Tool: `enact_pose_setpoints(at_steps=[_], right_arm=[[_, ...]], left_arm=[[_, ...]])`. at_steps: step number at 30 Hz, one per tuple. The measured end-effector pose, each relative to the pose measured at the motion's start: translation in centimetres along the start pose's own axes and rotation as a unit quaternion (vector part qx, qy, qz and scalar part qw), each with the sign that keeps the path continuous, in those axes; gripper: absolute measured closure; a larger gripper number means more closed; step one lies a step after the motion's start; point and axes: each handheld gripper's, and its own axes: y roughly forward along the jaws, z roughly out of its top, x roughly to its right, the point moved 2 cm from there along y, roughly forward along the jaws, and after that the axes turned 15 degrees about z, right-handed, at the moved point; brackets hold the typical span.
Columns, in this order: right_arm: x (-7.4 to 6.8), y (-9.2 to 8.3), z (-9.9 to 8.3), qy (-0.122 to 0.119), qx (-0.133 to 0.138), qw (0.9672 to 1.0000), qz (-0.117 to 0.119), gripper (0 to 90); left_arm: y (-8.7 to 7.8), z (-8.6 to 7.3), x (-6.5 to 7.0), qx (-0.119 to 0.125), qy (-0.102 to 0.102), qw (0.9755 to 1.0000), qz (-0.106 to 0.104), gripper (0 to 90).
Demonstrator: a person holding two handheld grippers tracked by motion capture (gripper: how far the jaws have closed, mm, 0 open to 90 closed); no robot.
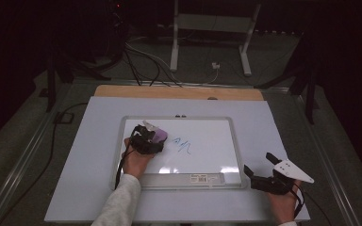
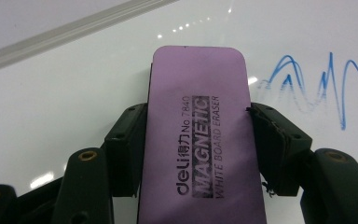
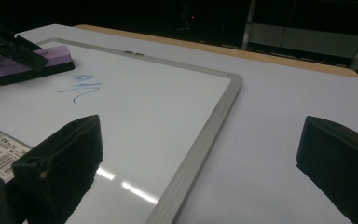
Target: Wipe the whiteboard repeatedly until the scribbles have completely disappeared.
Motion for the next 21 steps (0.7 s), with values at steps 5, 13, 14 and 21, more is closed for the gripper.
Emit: enact_pose_setpoints(at_steps=[5, 13, 14, 21], right_arm=[[-0.1, 0.0, 0.0, -0.001, 0.0, 1.0, 0.0, 0.7], [-0.1, 0.0, 0.0, -0.001, 0.0, 1.0, 0.001, 0.7], [-0.1, 0.0, 0.0, -0.001, 0.0, 1.0, 0.001, 0.7], [0.1, -0.2, 0.0, 0.002, 0.002, 1.0, -0.001, 0.7]], left_arm=[[-0.6, 0.0, 2.5, 0.01, 0.026, 0.9993, -0.024, 41.8], [-1.4, -0.3, 4.8, 0.026, 0.057, 0.9961, -0.063, 41.8], [-1.3, -0.3, 4.5, 0.026, 0.055, 0.9965, -0.058, 41.8], [-0.5, -0.3, 1.1, 0.014, 0.02, 0.9996, 0.017, 41.8]])
